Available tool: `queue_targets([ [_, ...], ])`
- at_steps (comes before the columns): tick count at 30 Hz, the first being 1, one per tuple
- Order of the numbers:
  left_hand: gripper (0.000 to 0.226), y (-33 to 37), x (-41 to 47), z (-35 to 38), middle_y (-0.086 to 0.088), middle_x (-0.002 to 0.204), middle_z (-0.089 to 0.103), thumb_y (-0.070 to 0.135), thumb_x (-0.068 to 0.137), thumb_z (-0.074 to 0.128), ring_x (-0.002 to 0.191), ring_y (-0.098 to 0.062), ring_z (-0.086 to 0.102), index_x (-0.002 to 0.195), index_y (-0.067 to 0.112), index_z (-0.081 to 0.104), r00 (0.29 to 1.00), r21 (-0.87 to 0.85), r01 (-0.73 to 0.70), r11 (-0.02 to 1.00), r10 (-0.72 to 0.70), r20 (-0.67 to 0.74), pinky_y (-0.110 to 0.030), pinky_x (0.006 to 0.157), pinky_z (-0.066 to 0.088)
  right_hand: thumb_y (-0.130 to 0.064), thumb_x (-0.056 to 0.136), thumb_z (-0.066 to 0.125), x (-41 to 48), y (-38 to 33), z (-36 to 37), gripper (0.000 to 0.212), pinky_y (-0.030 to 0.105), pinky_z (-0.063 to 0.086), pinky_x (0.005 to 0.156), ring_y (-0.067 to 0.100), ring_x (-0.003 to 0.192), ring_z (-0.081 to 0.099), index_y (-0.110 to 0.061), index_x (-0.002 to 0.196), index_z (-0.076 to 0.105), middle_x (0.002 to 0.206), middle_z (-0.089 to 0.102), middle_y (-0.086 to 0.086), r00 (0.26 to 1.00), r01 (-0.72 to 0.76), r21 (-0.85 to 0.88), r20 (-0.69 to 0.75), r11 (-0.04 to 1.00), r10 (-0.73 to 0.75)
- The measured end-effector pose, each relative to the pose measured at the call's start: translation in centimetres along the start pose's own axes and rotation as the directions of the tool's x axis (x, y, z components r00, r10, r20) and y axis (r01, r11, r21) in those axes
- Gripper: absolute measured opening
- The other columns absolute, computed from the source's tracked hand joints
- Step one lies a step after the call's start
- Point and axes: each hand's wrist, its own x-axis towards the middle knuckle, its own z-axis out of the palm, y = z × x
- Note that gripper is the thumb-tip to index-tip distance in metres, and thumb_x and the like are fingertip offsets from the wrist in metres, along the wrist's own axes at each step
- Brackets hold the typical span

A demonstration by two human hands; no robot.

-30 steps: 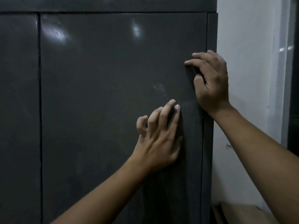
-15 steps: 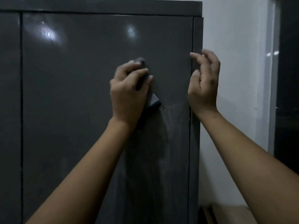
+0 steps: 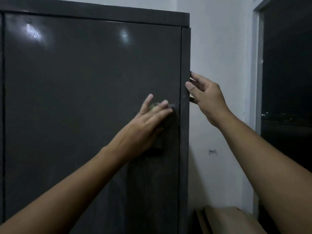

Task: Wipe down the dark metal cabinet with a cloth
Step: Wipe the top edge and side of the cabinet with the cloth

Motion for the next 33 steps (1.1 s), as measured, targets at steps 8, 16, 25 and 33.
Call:
queue_targets([
  [8, 0.054, 1.9, 9.2, -0.1, -0.010, 0.158, 0.033, 0.014, 0.097, 0.055, 0.148, -0.030, 0.024, 0.149, 0.011, 0.037, 0.946, -0.068, 0.171, 0.983, -0.183, -0.268, -0.050, 0.113, 0.036, -0.009, 0.104, 0.044, -0.6, -0.8, -1.3, 0.033, 0.041, 0.055, 0.097, 0.022, 0.101, 0.073, -0.016, 0.127, 0.066, 0.109, 0.076, 0.005, 0.969, -0.246, 0.094, 0.049, 0.965, 0.242],
  [16, 0.058, 3.6, 3.8, 3.8, -0.008, 0.151, 0.045, 0.004, 0.089, 0.063, 0.144, -0.028, 0.030, 0.144, 0.009, 0.046, 0.982, 0.044, -0.186, 0.982, 0.187, -0.031, -0.030, 0.120, 0.011, -0.017, 0.100, 0.051, -0.2, -1.5, -1.1, 0.025, 0.030, 0.059, 0.082, 0.020, 0.088, 0.074, -0.014, 0.116, 0.069, 0.092, 0.076, 0.005, 0.971, -0.192, 0.056, -0.132, 0.980, 0.198],
  [25, 0.073, 1.5, -1.8, 2.5, 0.000, 0.158, 0.032, 0.012, 0.083, 0.066, 0.149, -0.020, 0.018, 0.149, 0.023, 0.037, 0.919, 0.114, -0.336, 0.935, 0.299, 0.255, -0.041, 0.120, 0.011, -0.020, 0.103, 0.048, -1.8, 0.3, 2.3, 0.043, 0.032, 0.051, 0.100, 0.012, 0.115, 0.059, -0.020, 0.146, 0.044, 0.134, 0.058, 0.002, 0.989, 0.015, -0.394, -0.131, 0.919, -0.072],
  [33, 0.051, -3.6, 1.9, -4.2, -0.006, 0.152, 0.044, -0.003, 0.091, 0.055, 0.147, -0.033, 0.027, 0.139, 0.013, 0.055, 0.965, 0.047, 0.090, 0.995, -0.076, -0.252, -0.059, 0.113, 0.034, 0.007, 0.092, 0.045, -3.1, 0.8, 5.9, 0.063, 0.039, 0.037, 0.116, 0.028, 0.140, 0.034, -0.016, 0.151, 0.040, 0.148, 0.035, 0.017, 0.931, 0.180, -0.575, -0.163, 0.798, -0.327],
])
